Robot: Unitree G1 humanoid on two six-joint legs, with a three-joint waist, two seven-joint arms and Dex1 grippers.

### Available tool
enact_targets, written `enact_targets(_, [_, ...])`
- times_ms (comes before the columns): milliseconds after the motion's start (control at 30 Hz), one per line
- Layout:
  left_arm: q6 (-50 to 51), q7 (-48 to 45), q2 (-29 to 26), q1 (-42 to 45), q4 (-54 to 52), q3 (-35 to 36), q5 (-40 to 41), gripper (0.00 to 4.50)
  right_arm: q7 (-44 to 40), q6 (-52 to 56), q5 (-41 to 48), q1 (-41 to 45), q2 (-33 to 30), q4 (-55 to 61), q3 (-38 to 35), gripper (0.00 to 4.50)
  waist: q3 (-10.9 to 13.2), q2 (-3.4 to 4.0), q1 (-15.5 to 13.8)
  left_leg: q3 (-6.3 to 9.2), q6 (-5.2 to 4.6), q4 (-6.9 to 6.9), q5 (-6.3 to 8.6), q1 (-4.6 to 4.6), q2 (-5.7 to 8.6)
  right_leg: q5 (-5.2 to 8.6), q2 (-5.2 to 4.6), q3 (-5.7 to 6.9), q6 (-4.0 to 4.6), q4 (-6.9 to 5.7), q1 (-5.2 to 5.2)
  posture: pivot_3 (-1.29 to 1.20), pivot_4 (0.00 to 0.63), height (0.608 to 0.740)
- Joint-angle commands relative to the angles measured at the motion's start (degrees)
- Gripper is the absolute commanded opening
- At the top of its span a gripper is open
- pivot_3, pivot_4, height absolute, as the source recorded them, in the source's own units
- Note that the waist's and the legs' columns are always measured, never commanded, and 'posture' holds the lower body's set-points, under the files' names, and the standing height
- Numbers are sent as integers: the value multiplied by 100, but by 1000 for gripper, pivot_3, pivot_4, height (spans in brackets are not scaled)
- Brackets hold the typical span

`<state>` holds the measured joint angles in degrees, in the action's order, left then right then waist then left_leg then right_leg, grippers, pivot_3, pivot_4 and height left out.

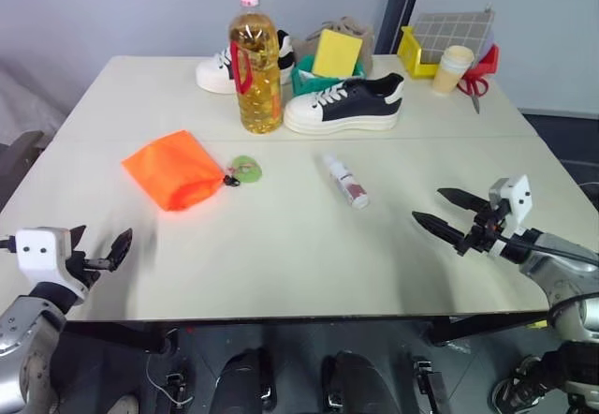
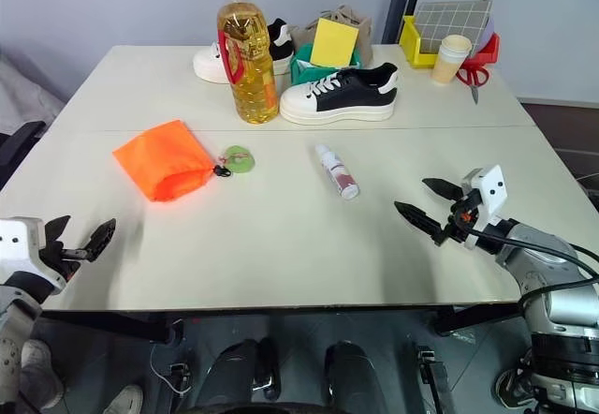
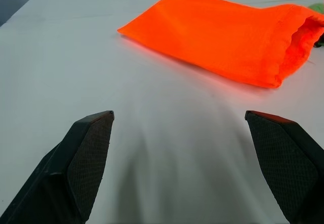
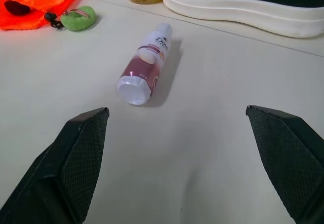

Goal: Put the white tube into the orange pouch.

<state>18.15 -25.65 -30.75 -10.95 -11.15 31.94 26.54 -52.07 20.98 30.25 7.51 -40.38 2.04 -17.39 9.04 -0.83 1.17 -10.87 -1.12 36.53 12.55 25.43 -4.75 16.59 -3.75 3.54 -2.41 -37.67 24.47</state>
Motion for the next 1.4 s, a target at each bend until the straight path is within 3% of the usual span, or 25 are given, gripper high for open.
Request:
enact_targets(33, [-121, 34, 10, 29, -163, 89, 0, 4444, -32, -96, 38, 93, -16, 5, -89, 4500, 0, 0, 1, 0, 0, -1, 0, 0, 0, 0, 0, 0, 0, 1, 0, 0, 150, 740])
enact_targets(267, [11, 106, 59, -34, -431, 71, 15, 4444, -67, 11, 56, 140, -44, 106, 6, 4500, 0, 0, 2, -2, 0, -9, -1, 0, 2, 0, 0, 0, 0, 11, -3, 0, 150, 740])
enact_targets(467, [-232, -65, -10, 152, -747, -452, -283, 4444, 51, 48, 80, 200, 47, 366, 113, 4500, 0, 0, -10, -2, 0, -8, -1, -2, 5, -1, 0, 1, -1, 11, -5, 0, 150, 740])
enact_targets(733, [-930, 355, -412, 840, -605, -1769, -2194, 4444, 246, 448, 383, 18, 278, 1414, 403, 4500, 0, 0, -8, -6, 2, -16, -2, -1, 6, -2, 0, 0, 0, 13, -11, 0, 150, 740])
enact_targets(1000, [-866, 1199, -411, 1469, -184, -2366, -3664, 4444, 368, 677, 539, 30, 499, 2005, 786, 4500, 0, 0, -17, -6, 0, -25, -11, -1, 6, -3, 4, 2, -2, 14, -23, 0, 150, 740])
enact_targets(1400, [-1060, 1336, -332, 2209, 1013, -2587, -3968, 4444, 553, 625, 507, 128, 787, 2144, 1066, 4500, -1, -2, -31, -8, -10, -16, -19, -1, 7, -14, 12, 5, -24, 6, -29, 0, 150, 740])
